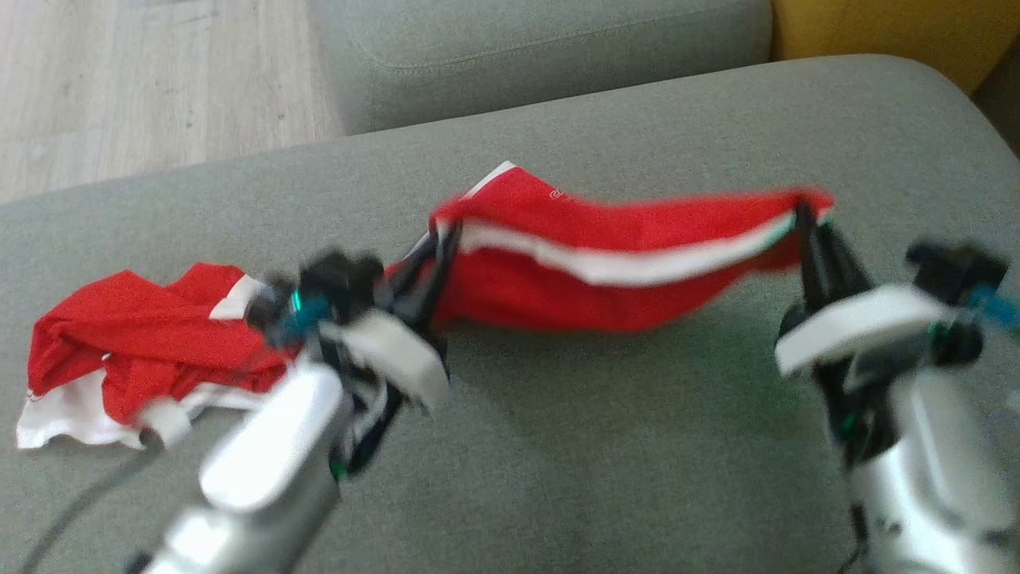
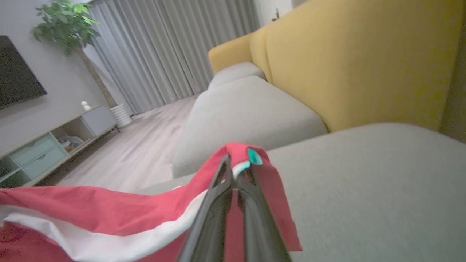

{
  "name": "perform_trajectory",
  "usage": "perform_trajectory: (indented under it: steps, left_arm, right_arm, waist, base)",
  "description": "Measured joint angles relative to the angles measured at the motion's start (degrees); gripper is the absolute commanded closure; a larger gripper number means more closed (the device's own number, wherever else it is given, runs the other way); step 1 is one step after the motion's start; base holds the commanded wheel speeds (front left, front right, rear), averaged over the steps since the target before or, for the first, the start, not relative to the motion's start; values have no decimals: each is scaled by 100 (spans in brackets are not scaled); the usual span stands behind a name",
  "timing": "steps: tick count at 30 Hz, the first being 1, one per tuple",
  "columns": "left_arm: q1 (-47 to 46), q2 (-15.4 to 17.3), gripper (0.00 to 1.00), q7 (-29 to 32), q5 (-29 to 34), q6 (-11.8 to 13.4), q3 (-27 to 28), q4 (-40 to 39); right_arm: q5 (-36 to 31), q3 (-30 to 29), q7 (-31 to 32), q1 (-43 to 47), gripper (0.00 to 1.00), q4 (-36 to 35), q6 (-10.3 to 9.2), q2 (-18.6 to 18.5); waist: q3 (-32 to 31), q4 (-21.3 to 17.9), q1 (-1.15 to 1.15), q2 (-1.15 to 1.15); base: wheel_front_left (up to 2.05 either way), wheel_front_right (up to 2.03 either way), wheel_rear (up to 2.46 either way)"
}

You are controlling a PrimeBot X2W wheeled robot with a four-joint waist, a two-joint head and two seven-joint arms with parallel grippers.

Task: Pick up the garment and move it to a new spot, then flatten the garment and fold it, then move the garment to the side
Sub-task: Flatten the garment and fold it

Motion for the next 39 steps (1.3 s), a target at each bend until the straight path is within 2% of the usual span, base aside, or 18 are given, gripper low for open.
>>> perform_trajectory:
  steps: [5, 11, 13, 17, 23, 27, 32, 34, 36, 39]
  left_arm:
    - [-1017, 75, 100, 230, 4, -188, 148, -69]
    - [-1744, 45, 100, 268, -14, -288, 322, 77]
    - [-1841, 7, 100, 261, -93, -300, 381, 78]
    - [-1870, -2, 100, 263, -144, -352, 372, 55]
    - [-1554, 103, 100, 447, -307, -434, 226, -104]
    - [-1224, 327, 100, 597, -309, -452, 91, -160]
    - [-1425, 494, 100, 733, -307, -482, 90, -188]
    - [-1702, 512, 100, 769, -299, -489, 100, -75]
    - [-2324, 528, 100, 780, -202, -539, 110, 240]
    - [-3056, 516, 100, 576, -60, -581, 168, 677]
  right_arm:
    - [371, -42, 726, -837, 100, -731, 0, -281]
    - [490, 81, 1120, -1543, 100, -1209, 0, -571]
    - [449, 143, 1263, -1581, 100, -1374, 0, -691]
    - [468, -34, 1562, -1552, 100, -1803, 0, -669]
    - [450, -11, 1935, -982, 100, -2204, 0, -648]
    - [425, -62, 2102, -615, 100, -2215, 0, -615]
    - [526, -47, 2216, -940, 100, -1993, 0, -655]
    - [601, 10, 2215, -1316, 100, -1745, 0, -660]
    - [643, 256, 2113, -2167, 100, -1188, 0, -706]
    - [710, 476, 1646, -3211, 100, -521, 0, -711]
  waist:
    - [-73, 0, 0, 0]
    - [-164, -42, 0, 0]
    - [-201, -39, 0, 0]
    - [-264, -16, 0, 0]
    - [-235, 15, 0, 0]
    - [-92, 36, 0, 0]
    - [241, 25, 0, 0]
    - [425, 7, 0, 0]
    - [749, -48, 1, 0]
    - [1079, -133, 2, 0]
  base:
    - [0, 0, 0]
    - [0, 0, 0]
    - [0, 0, 0]
    - [0, 0, 0]
    - [0, 0, 0]
    - [0, 0, 0]
    - [0, 0, 0]
    - [0, 0, 0]
    - [0, 0, 0]
    - [0, 0, 0]
